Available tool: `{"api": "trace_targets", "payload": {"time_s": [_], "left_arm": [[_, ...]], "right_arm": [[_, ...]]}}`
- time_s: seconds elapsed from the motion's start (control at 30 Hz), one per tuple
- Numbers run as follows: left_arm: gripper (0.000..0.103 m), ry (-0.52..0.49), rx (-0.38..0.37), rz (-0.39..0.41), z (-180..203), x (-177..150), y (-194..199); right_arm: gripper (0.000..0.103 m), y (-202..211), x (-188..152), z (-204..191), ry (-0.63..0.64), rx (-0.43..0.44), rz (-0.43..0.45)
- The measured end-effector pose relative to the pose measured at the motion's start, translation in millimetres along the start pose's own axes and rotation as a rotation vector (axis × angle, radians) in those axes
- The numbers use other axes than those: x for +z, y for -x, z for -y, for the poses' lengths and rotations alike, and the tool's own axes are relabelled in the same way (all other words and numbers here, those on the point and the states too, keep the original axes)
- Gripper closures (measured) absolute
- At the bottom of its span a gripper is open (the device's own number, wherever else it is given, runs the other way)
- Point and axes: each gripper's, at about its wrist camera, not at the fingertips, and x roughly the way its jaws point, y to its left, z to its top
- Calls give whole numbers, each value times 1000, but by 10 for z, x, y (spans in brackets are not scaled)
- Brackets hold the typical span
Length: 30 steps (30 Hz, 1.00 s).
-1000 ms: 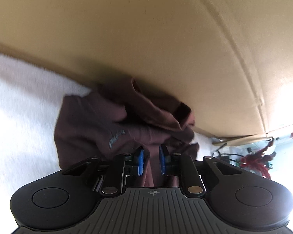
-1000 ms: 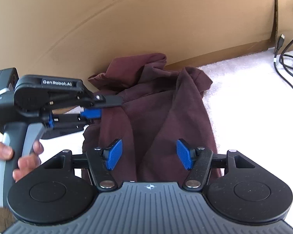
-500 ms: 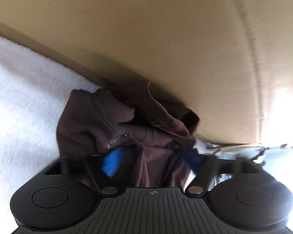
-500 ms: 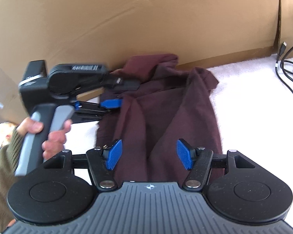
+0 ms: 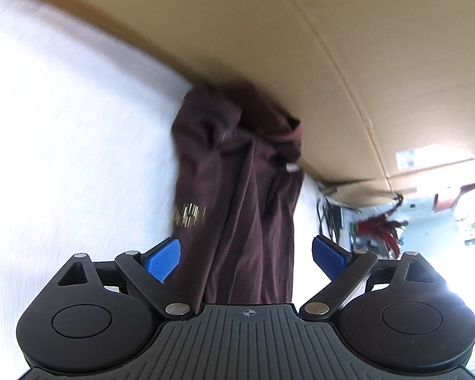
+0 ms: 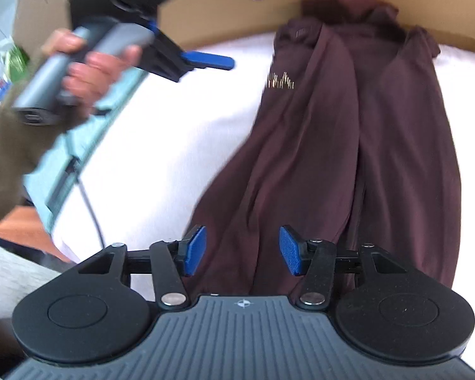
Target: Fold clothes
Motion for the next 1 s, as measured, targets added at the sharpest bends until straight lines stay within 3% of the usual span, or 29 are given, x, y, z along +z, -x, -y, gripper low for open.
{"api": "trace_targets", "payload": {"time_s": [0.1, 0.17, 0.2, 0.27, 0.4, 0.5, 0.6, 0.67, 0.73, 0.77, 1.0], "left_arm": [[5, -2, 15, -9, -19, -254, 174], [5, 3, 18, -20, -62, -374, 202], [5, 6, 19, -25, -84, -433, 215], [5, 15, 24, -37, -124, -561, 185], [5, -10, 40, -59, -184, -726, 351], [5, 6, 7, -64, -210, -778, 398], [4, 23, -8, -63, -228, -800, 421], [4, 27, -12, -71, -227, -813, 415], [4, 17, -16, -83, -204, -838, 415], [4, 8, -19, -87, -186, -856, 423], [4, -26, -60, -152, -71, -958, 322]], "right_arm": [[52, -26, -109, -87, 7, -7, -17], [76, -78, -154, -100, 13, -7, -50], [96, -89, -171, -98, 15, -12, -60], [101, -52, -192, -82, 8, -28, -57], [101, 231, -211, -81, -16, -42, 2], [101, 376, -212, -191, 6, -15, 22], [101, 221, -227, -395, 71, -12, 6], [94, 49, -279, -512, 111, -24, -13], [69, -40, -322, -545, 105, -24, -7], [66, -29, -334, -544, 91, -27, 5], [63, 468, -473, -204, -133, -82, 90]]}}
